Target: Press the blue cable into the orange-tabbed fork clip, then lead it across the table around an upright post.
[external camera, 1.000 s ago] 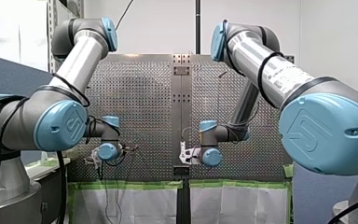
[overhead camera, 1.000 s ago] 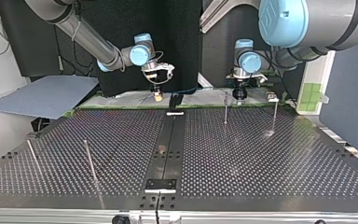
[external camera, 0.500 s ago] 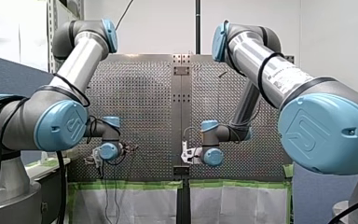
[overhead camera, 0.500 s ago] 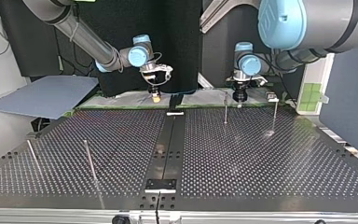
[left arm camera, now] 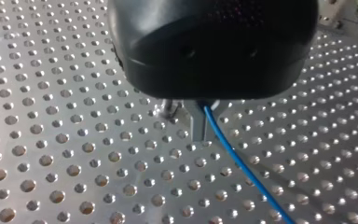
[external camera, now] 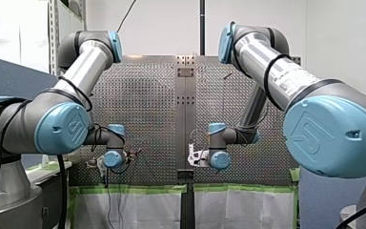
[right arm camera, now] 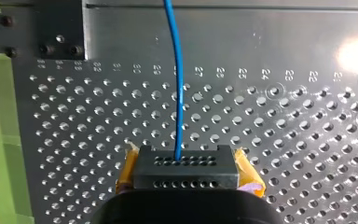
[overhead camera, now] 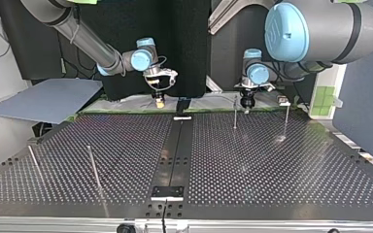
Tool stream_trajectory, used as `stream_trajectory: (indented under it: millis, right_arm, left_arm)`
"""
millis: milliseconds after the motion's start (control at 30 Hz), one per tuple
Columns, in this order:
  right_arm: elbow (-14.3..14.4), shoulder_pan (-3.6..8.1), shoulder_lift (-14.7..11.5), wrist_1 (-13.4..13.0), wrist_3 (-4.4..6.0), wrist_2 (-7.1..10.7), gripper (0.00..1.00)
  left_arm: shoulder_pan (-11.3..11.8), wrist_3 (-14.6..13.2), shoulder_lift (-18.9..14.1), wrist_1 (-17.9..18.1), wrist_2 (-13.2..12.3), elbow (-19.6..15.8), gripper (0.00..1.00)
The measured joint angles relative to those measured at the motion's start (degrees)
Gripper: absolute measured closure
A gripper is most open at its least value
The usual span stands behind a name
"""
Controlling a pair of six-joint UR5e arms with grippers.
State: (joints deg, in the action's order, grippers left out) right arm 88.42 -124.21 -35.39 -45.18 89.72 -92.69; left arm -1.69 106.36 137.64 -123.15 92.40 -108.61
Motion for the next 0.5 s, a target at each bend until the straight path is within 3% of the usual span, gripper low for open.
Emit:
stream_trajectory:
  millis: [333,367,500]
  right_arm:
    - [-1.3,1.07,0.0,0.1,-0.25,0.16,1.00]
    - [-1.3,1.13,0.0,0.2,-0.31,0.18,1.00]
    - [-1.4,1.28,0.0,0.7,-0.55,0.21,1.00]
  left_arm:
    - [0.5,0.9,0.0,-0.5,-0.1,0.7,1.00]
    - [0.6,0.9,0.0,-0.5,-0.1,0.7,0.86]
    - [1.0,0.7,0.0,-0.5,-0.5,0.7,0.75]
